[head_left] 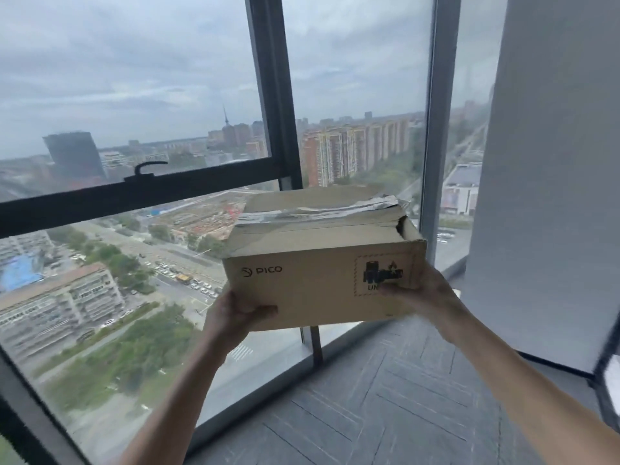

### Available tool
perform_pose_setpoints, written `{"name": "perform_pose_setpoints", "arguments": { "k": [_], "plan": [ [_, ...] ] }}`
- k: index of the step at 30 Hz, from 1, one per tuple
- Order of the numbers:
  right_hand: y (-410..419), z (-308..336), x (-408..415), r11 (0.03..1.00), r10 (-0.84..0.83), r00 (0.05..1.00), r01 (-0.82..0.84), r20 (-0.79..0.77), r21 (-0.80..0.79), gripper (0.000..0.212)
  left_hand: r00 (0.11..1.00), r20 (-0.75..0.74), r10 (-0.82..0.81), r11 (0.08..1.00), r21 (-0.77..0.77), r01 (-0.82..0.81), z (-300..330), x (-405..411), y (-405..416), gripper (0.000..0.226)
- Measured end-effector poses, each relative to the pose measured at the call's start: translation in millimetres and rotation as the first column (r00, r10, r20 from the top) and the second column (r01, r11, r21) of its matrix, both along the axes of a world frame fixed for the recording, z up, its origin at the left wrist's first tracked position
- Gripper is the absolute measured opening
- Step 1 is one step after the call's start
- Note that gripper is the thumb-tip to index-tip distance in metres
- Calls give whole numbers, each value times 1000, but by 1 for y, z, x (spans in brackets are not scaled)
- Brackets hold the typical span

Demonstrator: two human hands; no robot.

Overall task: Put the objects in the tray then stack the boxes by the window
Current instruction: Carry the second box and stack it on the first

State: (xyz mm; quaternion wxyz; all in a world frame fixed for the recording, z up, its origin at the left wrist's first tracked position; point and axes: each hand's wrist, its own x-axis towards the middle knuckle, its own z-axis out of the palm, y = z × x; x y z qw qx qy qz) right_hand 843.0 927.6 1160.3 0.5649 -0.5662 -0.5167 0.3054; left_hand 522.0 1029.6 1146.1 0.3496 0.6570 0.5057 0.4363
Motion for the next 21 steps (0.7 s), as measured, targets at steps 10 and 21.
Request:
{"name": "perform_pose_setpoints", "arguments": {
  "k": [10,21],
  "plan": [
    [162,-25,150,957,-285,955,288,78,-29,61,954,16,-298,954,41,297,-29,177,232,63],
    [342,-27,265,851,-510,858,514,66,-109,50,864,-70,-499,865,24,502,-30,340,480,50]
  ]
}}
